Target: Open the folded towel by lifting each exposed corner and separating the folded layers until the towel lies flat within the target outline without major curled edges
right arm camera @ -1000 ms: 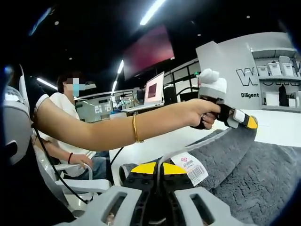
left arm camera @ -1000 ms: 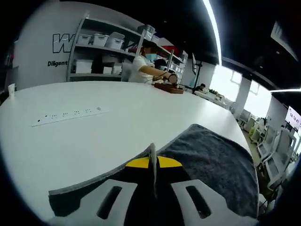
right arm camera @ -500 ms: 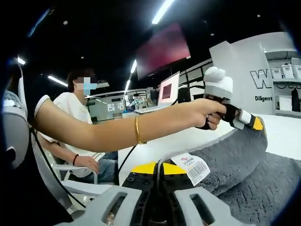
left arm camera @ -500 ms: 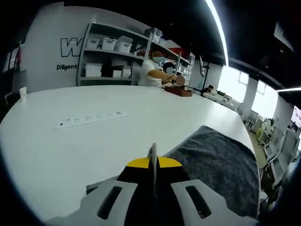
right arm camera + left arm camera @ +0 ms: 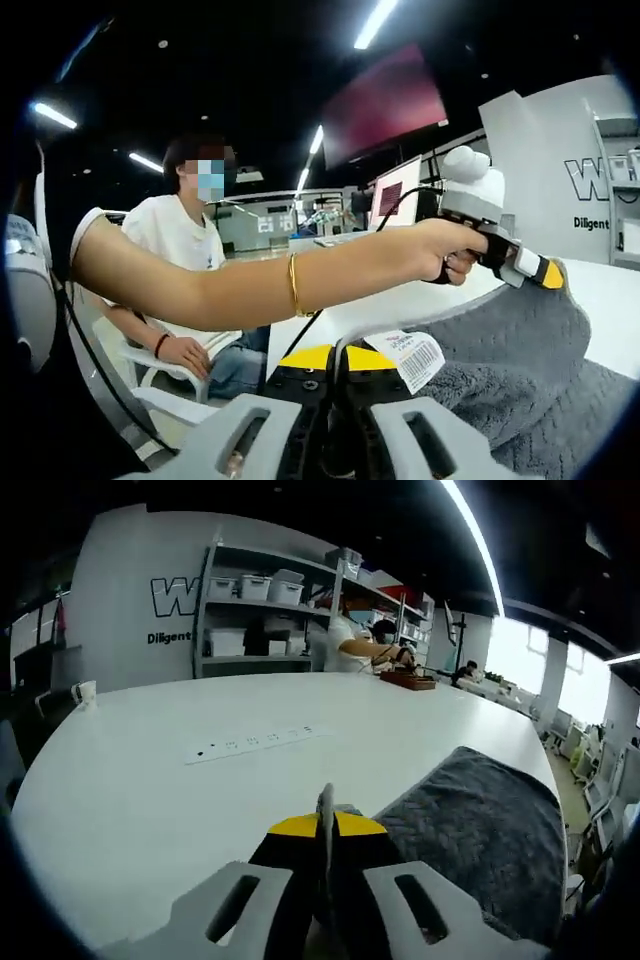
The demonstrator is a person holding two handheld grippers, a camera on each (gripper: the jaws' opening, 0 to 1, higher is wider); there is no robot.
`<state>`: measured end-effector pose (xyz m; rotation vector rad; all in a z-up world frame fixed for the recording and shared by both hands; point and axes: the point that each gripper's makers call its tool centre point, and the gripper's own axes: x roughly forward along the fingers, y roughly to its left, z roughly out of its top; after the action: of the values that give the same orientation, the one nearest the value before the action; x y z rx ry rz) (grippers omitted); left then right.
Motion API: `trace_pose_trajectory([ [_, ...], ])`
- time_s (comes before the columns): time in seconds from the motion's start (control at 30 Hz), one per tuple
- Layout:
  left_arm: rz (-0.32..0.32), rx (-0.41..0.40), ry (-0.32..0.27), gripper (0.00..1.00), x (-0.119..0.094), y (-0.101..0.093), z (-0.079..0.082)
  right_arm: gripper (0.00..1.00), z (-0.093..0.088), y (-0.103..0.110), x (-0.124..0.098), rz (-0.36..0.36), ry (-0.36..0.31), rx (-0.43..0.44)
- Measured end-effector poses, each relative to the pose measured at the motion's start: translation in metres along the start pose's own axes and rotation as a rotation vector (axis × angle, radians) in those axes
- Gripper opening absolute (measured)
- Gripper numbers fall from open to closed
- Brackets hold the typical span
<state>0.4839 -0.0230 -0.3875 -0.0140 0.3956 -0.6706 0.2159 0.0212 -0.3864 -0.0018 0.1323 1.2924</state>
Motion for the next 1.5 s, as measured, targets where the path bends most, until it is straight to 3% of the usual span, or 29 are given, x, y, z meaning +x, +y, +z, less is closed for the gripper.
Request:
trace_pose_trajectory([
  [0.5, 0.117, -0.011, -0.006, 0.02, -0.049, 0.071, -0.005, 0.00, 0.022, 0.020, 0.052, 0.111, -0.013, -0.047],
  [0.8, 0.144, 0.008, 0.002, 0.02, -0.071, 0.107, -0.016, 0.00, 0.028, 0.025, 0.088, 0.164, -0.010, -0.053],
  [0.97, 0.149, 0.015, 0.006, 0.02, -0.082, 0.129, -0.023, 0.00, 0.028, 0.034, 0.104, 0.192, -0.007, -0.043],
  [1.17, 0.163, 0.011, 0.002, 0.02, -0.102, 0.142, -0.040, 0.00, 0.020, 0.045, 0.118, 0.223, 0.017, -0.047],
  [1.5, 0.152, -0.007, -0.008, 0.02, -0.117, 0.160, -0.055, 0.00, 0.006, 0.060, 0.139, 0.266, 0.044, -0.022],
])
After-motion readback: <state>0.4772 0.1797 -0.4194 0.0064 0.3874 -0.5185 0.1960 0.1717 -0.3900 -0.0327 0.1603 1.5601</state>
